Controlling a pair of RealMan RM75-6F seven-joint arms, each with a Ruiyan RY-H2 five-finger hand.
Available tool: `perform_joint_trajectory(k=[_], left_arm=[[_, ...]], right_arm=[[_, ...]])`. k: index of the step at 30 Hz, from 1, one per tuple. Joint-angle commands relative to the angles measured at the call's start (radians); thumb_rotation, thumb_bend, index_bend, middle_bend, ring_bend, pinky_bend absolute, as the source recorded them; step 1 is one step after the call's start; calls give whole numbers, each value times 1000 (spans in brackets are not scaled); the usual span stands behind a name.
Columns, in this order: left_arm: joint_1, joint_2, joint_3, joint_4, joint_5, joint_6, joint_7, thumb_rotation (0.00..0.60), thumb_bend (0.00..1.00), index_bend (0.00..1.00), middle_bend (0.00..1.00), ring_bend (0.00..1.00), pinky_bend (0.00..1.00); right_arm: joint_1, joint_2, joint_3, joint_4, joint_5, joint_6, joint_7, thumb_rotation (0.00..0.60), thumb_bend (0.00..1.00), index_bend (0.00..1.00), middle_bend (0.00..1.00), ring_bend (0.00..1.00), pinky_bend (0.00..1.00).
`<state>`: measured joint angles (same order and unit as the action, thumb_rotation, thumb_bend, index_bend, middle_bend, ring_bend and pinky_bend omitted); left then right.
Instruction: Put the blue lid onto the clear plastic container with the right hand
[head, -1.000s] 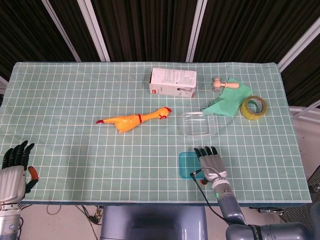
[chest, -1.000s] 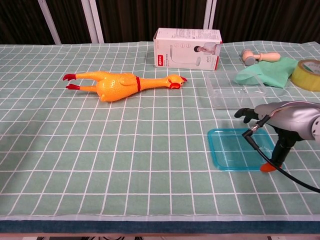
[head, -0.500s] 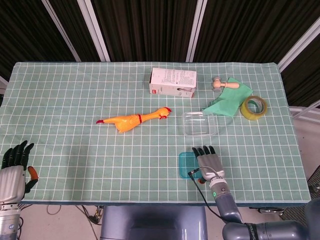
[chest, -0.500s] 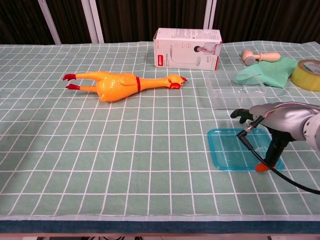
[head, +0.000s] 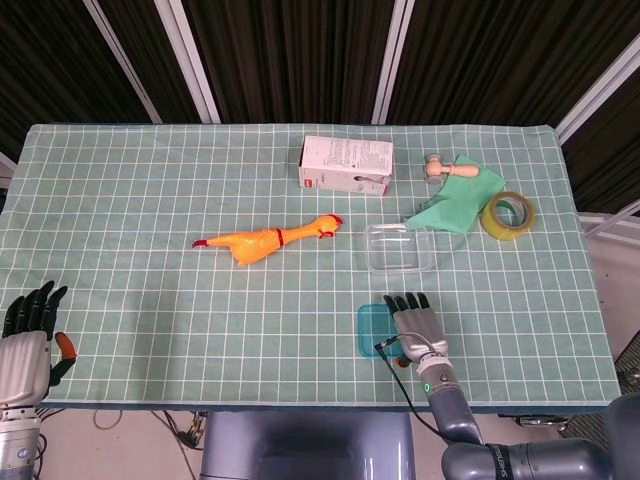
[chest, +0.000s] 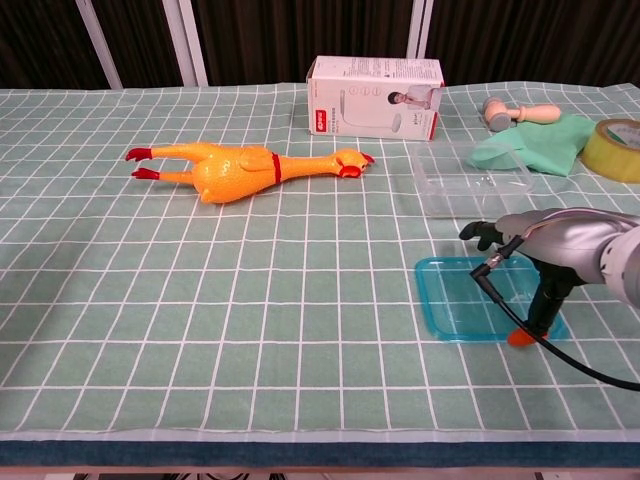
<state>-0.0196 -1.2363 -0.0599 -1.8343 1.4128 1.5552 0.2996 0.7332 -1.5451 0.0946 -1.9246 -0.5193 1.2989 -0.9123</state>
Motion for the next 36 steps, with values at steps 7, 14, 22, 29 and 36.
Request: perform_joint_trajectory(k=[7,14,22,29,36], left_arm=[[0,1,0,0,-2,0,0,600,792,93,0,0,0],[-1,0,0,1,-3,-1,1,600,792,93,0,0,0],[-1,0,0,1,-4,-1,1,600,792,93,0,0,0],[-2,0,-1,2,-6,-1,1,600,792,93,0,0,0],[-2,0,-1,2,-7,0,0,600,792,93,0,0,0]], right_arm=[[4,-8,-5,2,-7,-2,5,600,182,0,156,0,0],[9,-13,-8,6,-4,-2,4,600,182,0,156,0,0],[13,-23,-8,12,0,-1,4,600,183,0,156,0,0],[20,-29,-4,17,9,-1,1,600,182,0,155,0,0],[22,-35,-3,22,12,2,1,600,183,0,155,0,0]])
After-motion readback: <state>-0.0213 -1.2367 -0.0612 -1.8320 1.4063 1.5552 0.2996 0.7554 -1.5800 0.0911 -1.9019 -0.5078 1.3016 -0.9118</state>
